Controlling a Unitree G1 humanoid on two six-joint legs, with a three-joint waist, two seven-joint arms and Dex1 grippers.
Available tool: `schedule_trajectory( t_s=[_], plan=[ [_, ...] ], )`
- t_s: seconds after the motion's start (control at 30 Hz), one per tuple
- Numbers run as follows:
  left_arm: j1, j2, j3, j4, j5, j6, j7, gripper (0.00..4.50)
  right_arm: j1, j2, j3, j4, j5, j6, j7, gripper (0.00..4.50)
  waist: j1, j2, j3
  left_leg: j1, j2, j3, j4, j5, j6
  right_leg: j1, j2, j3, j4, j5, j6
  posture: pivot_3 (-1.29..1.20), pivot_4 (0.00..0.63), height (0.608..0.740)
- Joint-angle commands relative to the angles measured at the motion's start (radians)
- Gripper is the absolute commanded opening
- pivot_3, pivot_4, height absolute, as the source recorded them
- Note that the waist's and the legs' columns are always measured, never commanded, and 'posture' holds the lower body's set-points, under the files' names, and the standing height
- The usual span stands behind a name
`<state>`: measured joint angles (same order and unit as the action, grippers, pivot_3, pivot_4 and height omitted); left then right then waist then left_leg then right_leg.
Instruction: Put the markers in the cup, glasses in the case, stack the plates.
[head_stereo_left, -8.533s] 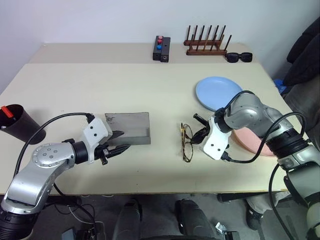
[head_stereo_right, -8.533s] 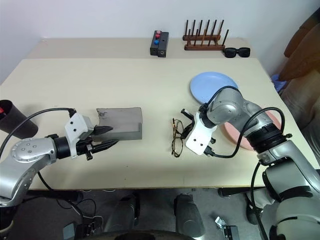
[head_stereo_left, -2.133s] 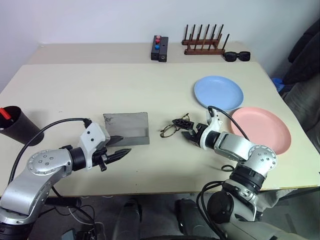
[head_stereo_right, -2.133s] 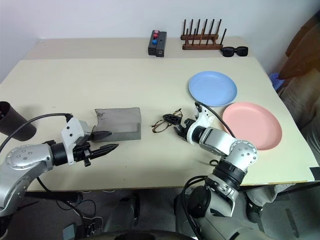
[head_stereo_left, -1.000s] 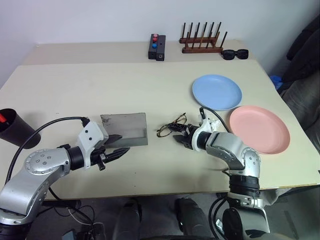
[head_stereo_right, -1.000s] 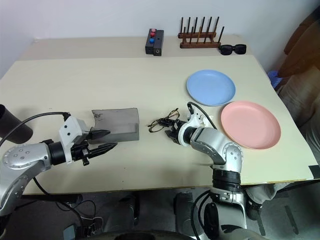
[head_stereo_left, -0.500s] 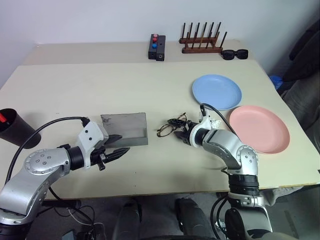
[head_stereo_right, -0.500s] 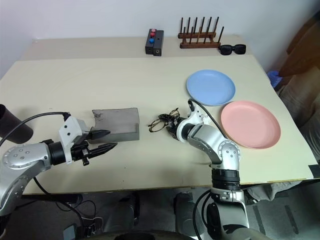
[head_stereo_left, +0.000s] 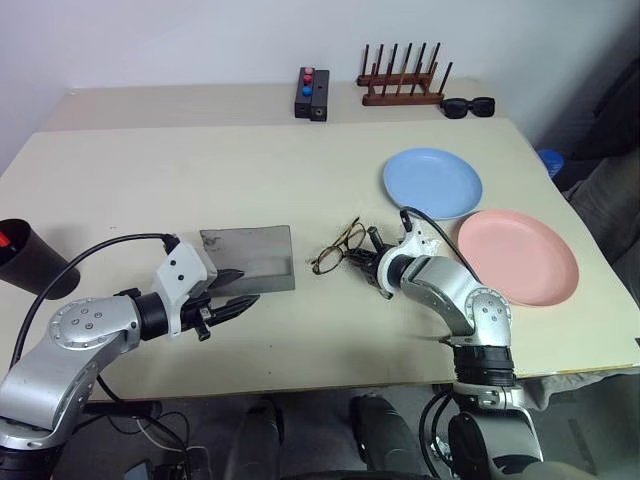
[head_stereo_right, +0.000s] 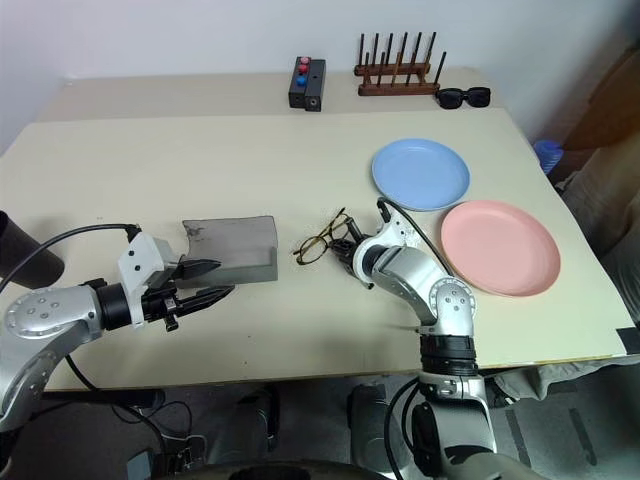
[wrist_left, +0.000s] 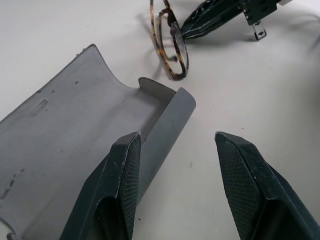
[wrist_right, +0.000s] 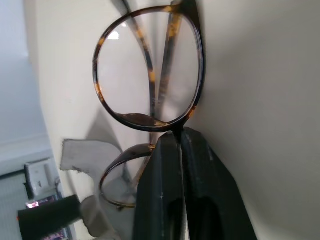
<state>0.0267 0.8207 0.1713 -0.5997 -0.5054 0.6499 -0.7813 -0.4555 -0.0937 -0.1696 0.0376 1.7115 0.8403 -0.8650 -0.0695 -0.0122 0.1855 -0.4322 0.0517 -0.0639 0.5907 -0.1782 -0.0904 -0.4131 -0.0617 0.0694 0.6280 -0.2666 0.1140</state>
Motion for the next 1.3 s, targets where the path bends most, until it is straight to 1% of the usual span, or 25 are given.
schedule_trajectory(
  t_s=[0.03,0.13,0.23,0.33,0.37,0.43,0.53,0.57,0.67,0.73,0.8,0.97,1.03,1.13,1.3],
  plan=[
    [-0.004,0.01,0.025,-0.03,-0.006,-0.005,0.005,2.4,-0.001,-0.003,-0.002,0.001,-0.004,0.003,-0.012,0.1,0.0,0.0,0.0,0.0,0.0,0.0,0.0,0.0,0.0,0.0,0.0,0.0,0.0,0.0,0.0,0.0,0.15,0.74],
    [-0.001,0.005,0.042,-0.028,-0.009,-0.006,0.014,2.4,-0.019,-0.02,0.003,-0.02,0.002,0.021,0.016,0.1,0.0,0.0,0.0,-0.001,0.0,0.0,0.0,0.0,0.0,-0.001,0.0,0.0,0.0,0.0,0.0,0.0,0.15,0.74],
    [0.011,-0.012,0.082,-0.028,-0.015,-0.009,0.039,2.4,-0.051,-0.075,0.032,-0.046,-0.036,0.079,0.088,0.1,0.0,0.0,0.0,-0.002,0.0,0.0,0.0,0.0,0.0,-0.001,0.0,0.0,0.0,0.0,0.0,0.0,0.15,0.74],
    [0.072,-0.05,0.2,-0.044,-0.081,-0.004,0.048,2.4,-0.161,-0.234,0.128,-0.103,-0.18,0.213,0.316,0.1,-0.002,0.002,0.002,-0.007,0.0,0.001,0.001,0.0,0.0,-0.006,0.0,0.001,0.001,0.0,0.0,0.0,0.15,0.74],
    [0.095,-0.055,0.226,-0.049,-0.09,-0.008,0.045,2.4,-0.19,-0.272,0.153,-0.11,-0.221,0.237,0.382,0.1,-0.001,0.002,0.002,-0.011,0.0,0.003,0.002,0.0,0.0,-0.012,0.0,0.003,0.002,0.0,0.0,0.0,0.15,0.74],
    [0.147,-0.059,0.271,-0.057,-0.104,-0.01,0.035,2.4,-0.248,-0.343,0.213,-0.131,-0.322,0.264,0.526,0.1,-0.001,0.002,0.002,-0.012,0.0,0.003,0.002,0.0,0.001,-0.014,0.002,0.004,0.003,0.0,0.001,0.0,0.15,0.74],
    [0.23,-0.061,0.338,-0.06,-0.113,-0.02,0.018,2.4,-0.336,-0.458,0.343,-0.186,-0.522,0.261,0.785,0.1,0.001,0.002,0.002,-0.011,0.001,0.003,0.0,-0.001,0.003,-0.015,0.004,0.003,0.003,-0.001,0.003,0.0,0.15,0.74],
    [0.258,-0.067,0.365,-0.056,-0.115,-0.028,0.011,2.4,-0.371,-0.497,0.406,-0.209,-0.602,0.24,0.879,0.1,0.001,0.002,0.002,-0.011,0.001,0.003,0.0,-0.001,0.003,-0.015,0.004,0.004,0.003,-0.001,0.003,0.0,0.15,0.74],
    [0.334,-0.093,0.418,-0.042,-0.115,-0.065,-0.014,2.4,-0.452,-0.554,0.542,-0.252,-0.785,0.164,1.119,0.1,0.001,0.001,0.002,-0.012,0.001,0.004,0.001,-0.002,0.003,-0.015,0.003,0.004,0.002,-0.001,0.003,0.0,0.15,0.74],
    [0.381,-0.127,0.43,-0.031,-0.085,-0.144,-0.036,2.4,-0.497,-0.539,0.579,-0.253,-0.853,0.127,1.23,0.1,-0.002,0.001,0.002,-0.012,0.001,0.005,0.001,-0.002,0.003,-0.015,0.002,0.004,0.002,-0.001,0.002,0.0,0.15,0.74],
    [0.405,-0.168,0.447,-0.011,-0.093,-0.192,-0.046,2.4,-0.549,-0.509,0.618,-0.239,-0.924,0.097,1.314,0.1,0.0,0.001,0.002,-0.011,0.001,0.005,0.002,-0.002,0.003,-0.015,0.002,0.005,0.002,0.0,0.002,0.0,0.15,0.74],
    [0.449,-0.194,0.438,0.046,-0.09,-0.248,-0.083,2.4,-0.674,-0.396,0.729,-0.171,-1.105,0.03,1.477,0.1,0.0,0.001,0.002,-0.011,0.001,0.005,0.003,-0.002,0.003,-0.015,0.002,0.005,0.003,0.0,0.001,0.0,0.15,0.74],
    [0.453,-0.198,0.432,0.059,-0.096,-0.267,-0.094,2.4,-0.704,-0.349,0.777,-0.135,-1.181,-0.001,1.519,0.1,0.0,-0.001,0.001,-0.011,0.001,0.005,0.003,-0.002,0.003,-0.015,0.002,0.004,0.003,0.0,0.001,0.0,0.15,0.74],
    [0.454,-0.204,0.432,0.074,-0.11,-0.284,-0.106,2.4,-0.722,-0.267,0.816,-0.047,-1.27,-0.041,1.555,0.1,0.0,-0.001,0.001,-0.011,0.001,0.005,0.003,-0.002,0.003,-0.015,0.002,0.004,0.003,0.0,0.001,0.0,0.15,0.74],
    [0.47,-0.213,0.424,0.106,-0.088,-0.328,-0.122,2.4,-0.715,-0.168,0.849,0.081,-1.398,-0.088,1.595,0.1,-0.001,-0.001,0.001,-0.011,0.001,0.005,0.003,-0.002,0.002,-0.015,0.002,0.004,0.003,0.001,0.001,0.0,0.15,0.74]
  ],
)
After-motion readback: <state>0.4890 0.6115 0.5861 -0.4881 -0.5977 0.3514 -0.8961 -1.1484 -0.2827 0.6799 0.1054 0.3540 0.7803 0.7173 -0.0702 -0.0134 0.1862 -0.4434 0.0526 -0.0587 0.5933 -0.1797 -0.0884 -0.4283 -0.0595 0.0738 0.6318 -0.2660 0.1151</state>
